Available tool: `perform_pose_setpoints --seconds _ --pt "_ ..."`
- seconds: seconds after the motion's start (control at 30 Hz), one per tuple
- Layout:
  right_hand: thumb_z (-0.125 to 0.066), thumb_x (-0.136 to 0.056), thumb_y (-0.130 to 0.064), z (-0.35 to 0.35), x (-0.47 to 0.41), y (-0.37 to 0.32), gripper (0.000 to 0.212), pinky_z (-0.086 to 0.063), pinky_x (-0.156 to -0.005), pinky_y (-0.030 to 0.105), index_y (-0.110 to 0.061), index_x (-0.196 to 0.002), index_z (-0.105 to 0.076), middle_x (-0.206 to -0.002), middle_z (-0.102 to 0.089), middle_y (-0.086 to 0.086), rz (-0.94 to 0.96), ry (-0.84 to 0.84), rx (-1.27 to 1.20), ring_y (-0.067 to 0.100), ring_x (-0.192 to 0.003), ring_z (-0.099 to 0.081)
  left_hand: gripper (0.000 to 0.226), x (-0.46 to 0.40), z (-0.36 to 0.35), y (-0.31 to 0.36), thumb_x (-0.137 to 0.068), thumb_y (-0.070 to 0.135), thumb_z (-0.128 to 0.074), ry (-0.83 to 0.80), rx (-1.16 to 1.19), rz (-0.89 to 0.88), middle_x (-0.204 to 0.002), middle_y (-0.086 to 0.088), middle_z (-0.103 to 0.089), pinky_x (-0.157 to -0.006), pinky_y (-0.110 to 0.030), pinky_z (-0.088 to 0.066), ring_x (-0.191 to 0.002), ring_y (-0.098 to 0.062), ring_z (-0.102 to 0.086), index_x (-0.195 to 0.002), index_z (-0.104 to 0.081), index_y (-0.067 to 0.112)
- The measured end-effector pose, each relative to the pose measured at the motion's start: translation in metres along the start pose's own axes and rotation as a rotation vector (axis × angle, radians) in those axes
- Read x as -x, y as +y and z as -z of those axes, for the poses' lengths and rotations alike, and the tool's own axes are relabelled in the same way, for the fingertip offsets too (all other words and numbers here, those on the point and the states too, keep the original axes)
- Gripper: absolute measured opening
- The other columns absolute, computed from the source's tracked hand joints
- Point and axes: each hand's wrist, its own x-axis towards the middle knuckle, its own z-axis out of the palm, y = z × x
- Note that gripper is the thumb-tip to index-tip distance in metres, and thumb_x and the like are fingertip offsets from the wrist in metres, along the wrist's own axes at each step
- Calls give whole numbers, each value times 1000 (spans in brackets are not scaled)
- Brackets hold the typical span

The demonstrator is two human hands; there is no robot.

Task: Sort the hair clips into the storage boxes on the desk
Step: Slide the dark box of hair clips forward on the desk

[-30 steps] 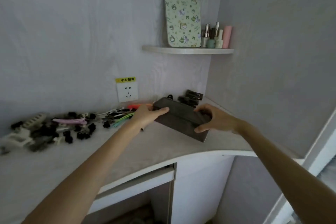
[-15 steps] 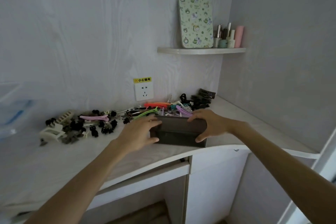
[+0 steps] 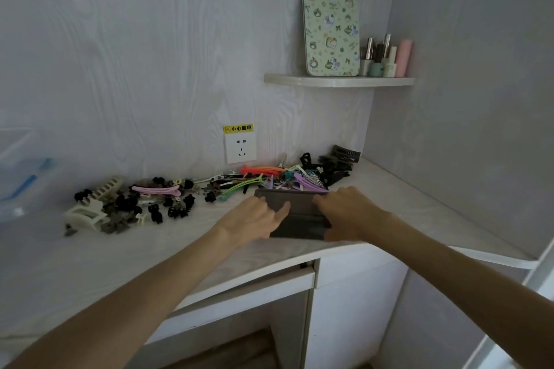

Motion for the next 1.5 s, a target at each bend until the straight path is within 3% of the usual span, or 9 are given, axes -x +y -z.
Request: perform_pose_setpoints --seconds 0.13,0.2,0.33,0.53,0.73,0.83,1.03,1.23,1.5 --pt "-53 -82 -32 4 0 -4 35 -35 -63 30 -10 -109 -48 -101 -64 10 -32 11 -13 27 -77 -57 53 16 -19 -8 -93 29 -49 223 464 305 -117 -4 -63 -71 -33 -51 -94 -20 -62 -142 -30 25" --pt "-53 -82 -36 0 2 -2 38 -39 -65 29 -13 -111 -49 -103 -64 8 -18 1 -51 26 -81 -59 76 27 -38 -3 -84 45 -62 296 874 496 -146 4 -41 -102 -34 -42 -130 -13 -43 -146 -23 27" --pt "-51 -85 -43 -5 5 14 40 -44 -73 30 -22 -119 -49 -105 -65 4 28 -21 -111 23 -90 -61 89 26 -57 12 -74 50 -69 161 1524 647 -139 2 -50 -108 -42 -40 -124 -13 -51 -146 -24 23" --pt "-51 -91 -42 6 0 49 42 -43 -84 30 -24 -129 -52 -115 -63 0 -88 -147 -591 18 -99 -57 42 29 -57 9 -76 42 -71 257 1518 563 -110 16 -69 -94 -35 -52 -100 0 -64 -116 -61 36" --pt "-68 -82 -23 -19 -17 67 25 -41 -56 28 -11 -94 -49 -91 -56 9 -807 394 -1001 21 -72 -54 79 24 -53 14 -74 40 -74 269 1537 687 -115 15 -62 -99 -34 -49 -102 -7 -65 -141 -33 33" --pt "-62 -85 -13 -41 -27 57 16 -54 -64 37 -17 -75 -50 -88 -67 17 -809 218 -1215 26 -68 -64 90 22 -52 14 -75 40 -73 268 1467 707 -123 5 -63 -98 -29 -49 -104 -10 -65 -147 -20 32" --pt "-53 -92 -33 -40 -44 41 32 -44 -82 21 -17 -119 -59 -108 -63 0 -631 76 -1421 12 -98 -59 72 20 -58 4 -74 41 -73 293 1368 723 -127 5 -61 -95 -29 -51 -104 -8 -64 -138 -42 28" --pt "-22 -94 -52 -63 -85 21 53 -30 -101 42 -23 -110 -63 -120 -57 10 -562 -84 -885 36 -119 -42 72 19 -75 -14 -73 43 -75 266 1334 748 -120 9 -65 -88 -31 -54 -94 -3 -66 -136 -43 33" --pt "-33 -96 -43 -81 -118 4 47 -33 -100 41 -12 -125 -53 -125 -59 11 -554 271 -604 29 -122 -43 66 4 -90 -27 -75 45 -72 298 1267 877 -123 13 -62 -82 -25 -50 -99 -3 -64 -134 -44 39"
